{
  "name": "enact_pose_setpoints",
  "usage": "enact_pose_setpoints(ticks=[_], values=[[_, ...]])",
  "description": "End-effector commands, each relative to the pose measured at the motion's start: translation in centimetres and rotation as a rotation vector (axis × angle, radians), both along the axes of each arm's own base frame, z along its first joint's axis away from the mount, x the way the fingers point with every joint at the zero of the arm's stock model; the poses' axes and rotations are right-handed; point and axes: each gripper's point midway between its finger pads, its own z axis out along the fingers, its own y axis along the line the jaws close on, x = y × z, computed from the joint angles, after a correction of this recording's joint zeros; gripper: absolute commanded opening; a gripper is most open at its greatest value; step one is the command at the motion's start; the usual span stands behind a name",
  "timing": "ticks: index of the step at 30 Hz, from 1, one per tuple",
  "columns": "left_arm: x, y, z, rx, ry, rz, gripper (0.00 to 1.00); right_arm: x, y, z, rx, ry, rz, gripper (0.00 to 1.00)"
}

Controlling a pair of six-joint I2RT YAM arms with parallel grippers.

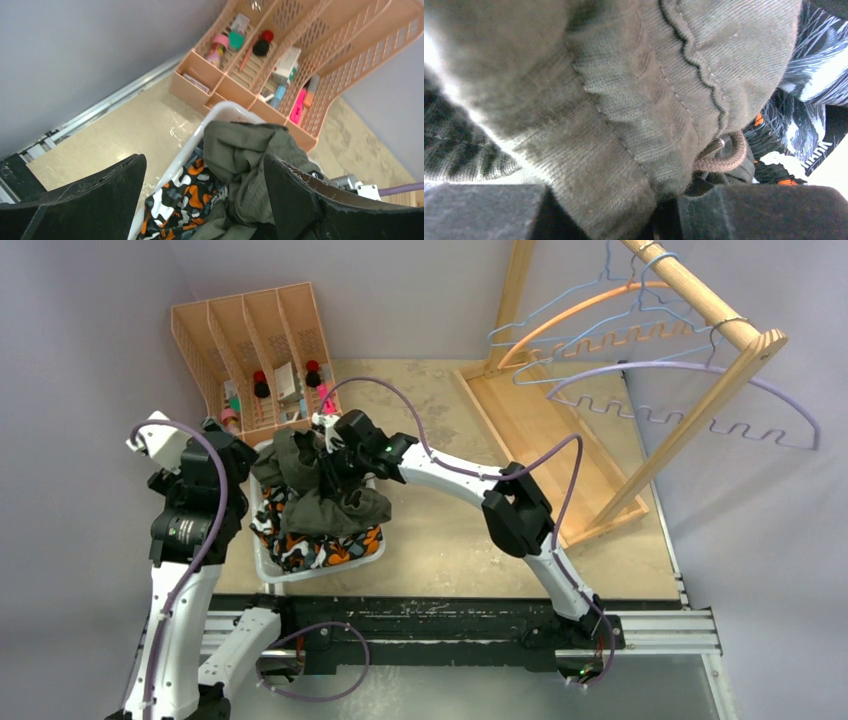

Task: Remove the shorts from the hanger
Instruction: Place the shorts in the basket.

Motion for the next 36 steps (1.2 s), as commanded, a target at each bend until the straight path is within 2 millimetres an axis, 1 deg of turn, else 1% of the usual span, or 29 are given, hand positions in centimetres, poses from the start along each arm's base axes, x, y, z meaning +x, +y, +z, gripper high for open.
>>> enact_pose_setpoints(ticks=[1,3,7,10,11,12,13,14,15,16,18,20,21,22,24,26,27,28,29,30,32,34,36], values=[[2.4,-2.1,-1.0,-0.05,0.009,-0.118,0.84,-2.8,-1.3,-0.5,-0.085,-0.025,0.025,0.32],[2.7,-2.4,-1.3,-0.058,0.01,-0.128,0.83,-3.3,-1.1,1.3,-0.042,-0.055,0.038,0.36],[3.8,-3.6,-2.2,-0.086,0.016,-0.189,0.81,-5.4,-0.5,5.6,0.098,-0.083,0.101,0.43],[5.4,-5.7,-3.2,-0.121,0.037,-0.301,0.76,-6.2,-0.5,7.8,0.148,-0.105,0.134,0.46],[5.9,-6.5,-3.7,-0.13,0.057,-0.349,0.74,-6.4,-0.5,8.2,0.159,-0.106,0.153,0.47],[6.3,-7.1,-4.3,-0.138,0.081,-0.379,0.7,-7.5,-0.5,8.6,0.181,-0.088,0.21,0.48],[6.5,-7.3,-5.0,-0.148,0.107,-0.388,0.64,-9.3,-0.4,9.2,0.233,-0.038,0.291,0.49],[6.8,-7.5,-5.7,-0.158,0.121,-0.388,0.6,-10.4,-0.3,9.8,0.294,-0.009,0.344,0.5],[7.1,-7.6,-6.7,-0.167,0.129,-0.387,0.56,-10.8,-0.1,10.2,0.345,0.015,0.343,0.52],[7.3,-7.8,-7.7,-0.176,0.141,-0.396,0.52,-10.6,0.1,10.1,0.375,0.039,0.31,0.55],[7.1,-8.0,-9.7,-0.192,0.188,-0.392,0.47,-10.2,0.4,8.5,0.36,0.083,0.273,0.55],[6.6,-7.6,-11.9,-0.201,0.233,-0.361,0.4,-9.9,0.7,7.4,0.33,0.103,0.269,0.56],[6.4,-7.5,-13.0,-0.201,0.254,-0.352,0.38,-9.2,0.8,7.2,0.313,0.07,0.248,0.56],[6.1,-7.4,-14.0,-0.201,0.277,-0.349,0.37,-8.7,0.9,7.4,0.298,0.039,0.229,0.57],[5.5,-7.0,-15.7,-0.192,0.326,-0.326,0.37,-8.1,0.3,7.6,0.252,0.021,0.188,0.6],[4.8,-6.3,-17.7,-0.18,0.364,-0.289,0.37,-7.1,-0.5,8.6,0.22,-0.03,0.135,0.64],[4.6,-6.4,-18.6,-0.187,0.377,-0.284,0.37,-6.6,-1.1,9.1,0.199,-0.066,0.11,0.69],[4.4,-6.5,-19.3,-0.196,0.394,-0.285,0.36,-6.3,-1.6,9.8,0.186,-0.099,0.096,0.72],[4.1,-6.6,-20.0,-0.209,0.411,-0.283,0.36,-5.6,-2.2,11.0,0.175,-0.151,0.068,0.76],[4.1,-6.8,-20.3,-0.22,0.415,-0.286,0.36,-4.9,-2.8,11.8,0.162,-0.194,0.039,0.78],[4.1,-6.9,-20.7,-0.232,0.416,-0.278,0.36,-4.6,-3.8,13.3,0.155,-0.243,0.019,0.82],[4.2,-6.8,-20.7,-0.229,0.416,-0.273,0.35,-4.9,-5.0,14.3,0.137,-0.254,0.009,0.84],[4.4,-6.6,-20.5,-0.217,0.419,-0.27,0.35,-4.0,-6.5,15.2,0.111,-0.298,-0.067,0.85]])
